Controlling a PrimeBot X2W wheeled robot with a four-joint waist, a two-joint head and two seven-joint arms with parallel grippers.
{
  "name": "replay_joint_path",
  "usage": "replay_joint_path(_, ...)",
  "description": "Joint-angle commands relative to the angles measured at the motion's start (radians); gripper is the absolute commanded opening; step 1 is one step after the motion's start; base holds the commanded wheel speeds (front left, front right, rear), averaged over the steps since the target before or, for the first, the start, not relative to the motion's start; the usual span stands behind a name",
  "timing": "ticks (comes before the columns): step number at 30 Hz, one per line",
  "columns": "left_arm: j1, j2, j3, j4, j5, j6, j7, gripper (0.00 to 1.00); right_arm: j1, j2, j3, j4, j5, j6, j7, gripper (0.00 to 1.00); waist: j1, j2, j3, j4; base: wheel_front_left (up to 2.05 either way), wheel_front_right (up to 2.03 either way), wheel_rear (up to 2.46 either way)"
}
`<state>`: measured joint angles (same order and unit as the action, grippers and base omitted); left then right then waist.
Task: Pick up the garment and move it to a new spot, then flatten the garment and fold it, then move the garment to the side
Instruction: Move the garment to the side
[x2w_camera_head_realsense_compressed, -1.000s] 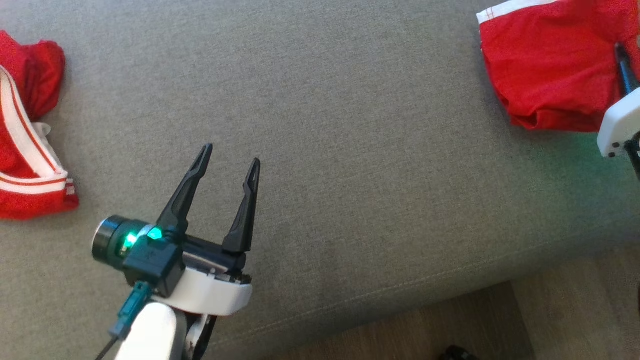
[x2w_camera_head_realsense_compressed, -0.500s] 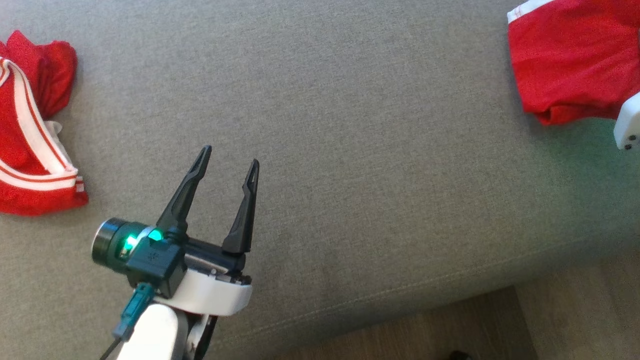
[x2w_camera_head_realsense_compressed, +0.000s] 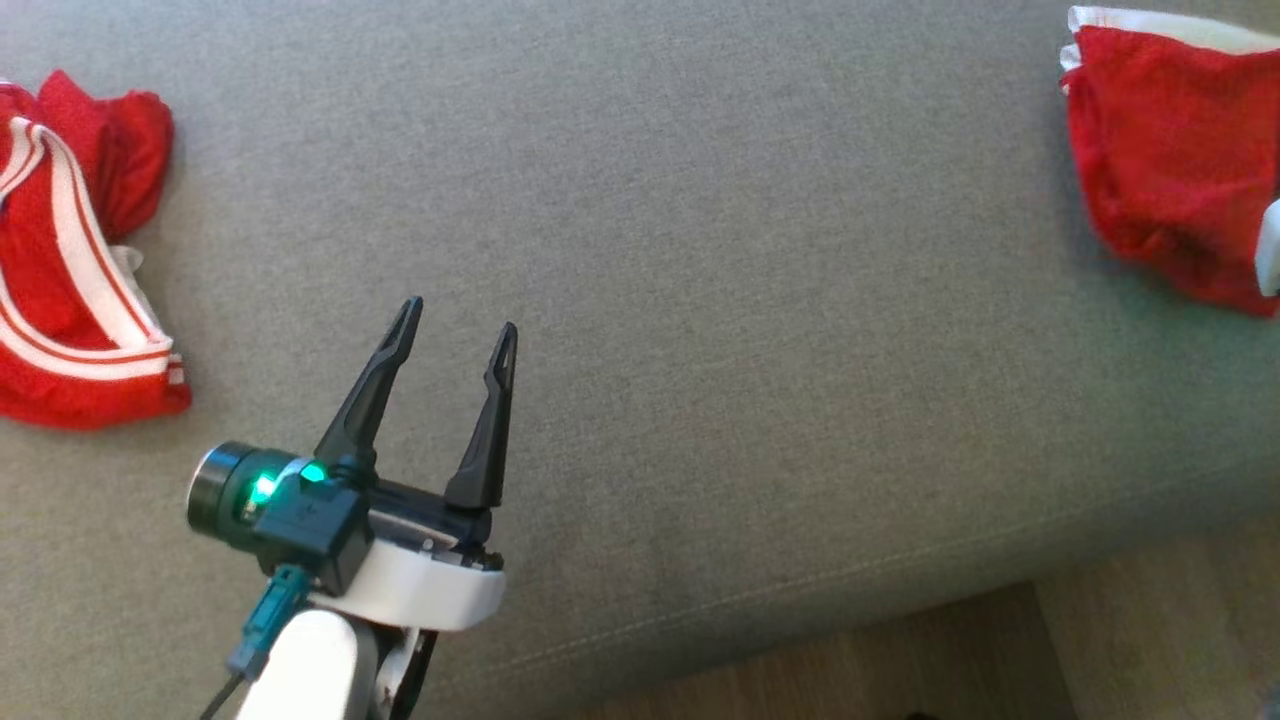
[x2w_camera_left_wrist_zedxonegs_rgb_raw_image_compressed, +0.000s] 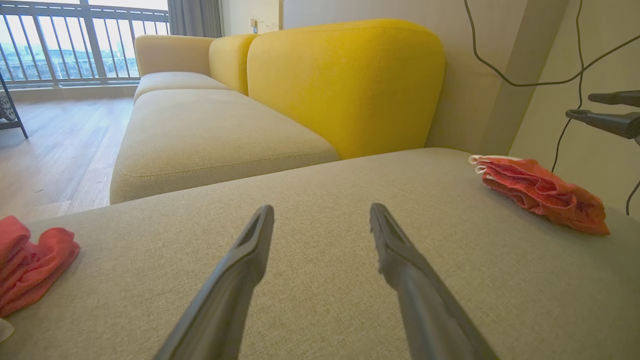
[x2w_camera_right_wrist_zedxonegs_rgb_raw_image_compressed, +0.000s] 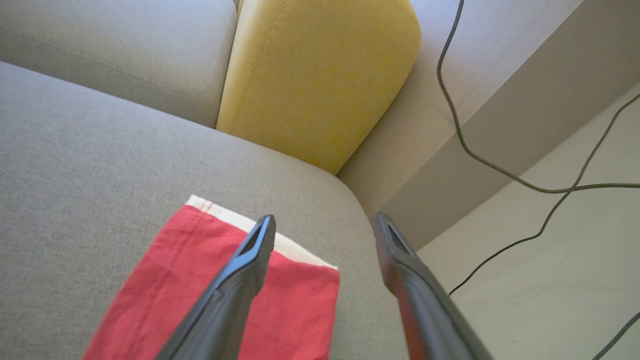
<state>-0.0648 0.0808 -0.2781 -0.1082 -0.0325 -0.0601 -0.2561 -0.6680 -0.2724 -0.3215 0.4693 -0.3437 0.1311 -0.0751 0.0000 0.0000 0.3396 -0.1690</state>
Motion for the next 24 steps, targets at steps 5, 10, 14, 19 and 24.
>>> replay_joint_path(5,0.001,-0.005,0.025,-0.028,-0.02,0.01,-0.006,1.0,0.065,0.108,0.013,-0.139,-0.037,0.0,-0.024,1.0,0.0,0.0,-0.03,0.014,0.0,0.0,0.0)
replay_joint_path(10,0.02,-0.014,0.037,-0.012,-0.037,0.037,-0.006,1.0,0.145,0.201,0.11,-0.203,0.066,0.0,-0.036,1.0,0.0,0.0,-0.08,0.033,0.0,0.0,0.0)
replay_joint_path(14,0.04,-0.021,0.051,0.019,-0.064,0.071,-0.006,1.0,0.217,0.219,0.217,-0.226,0.181,0.0,-0.064,1.0,0.0,0.0,-0.128,0.063,0.0,0.0,0.0)
replay_joint_path(19,0.069,-0.027,0.071,0.057,-0.104,0.121,-0.006,1.0,0.317,0.222,0.297,-0.231,0.347,0.0,-0.138,1.0,0.0,0.0,-0.201,0.118,0.0,0.0,0.0)
replay_joint_path(24,0.105,-0.029,0.084,0.065,-0.162,0.152,-0.006,1.0,0.438,0.222,0.308,-0.257,0.442,0.0,-0.182,1.0,0.0,0.0,-0.263,0.181,0.0,0.0,0.0)
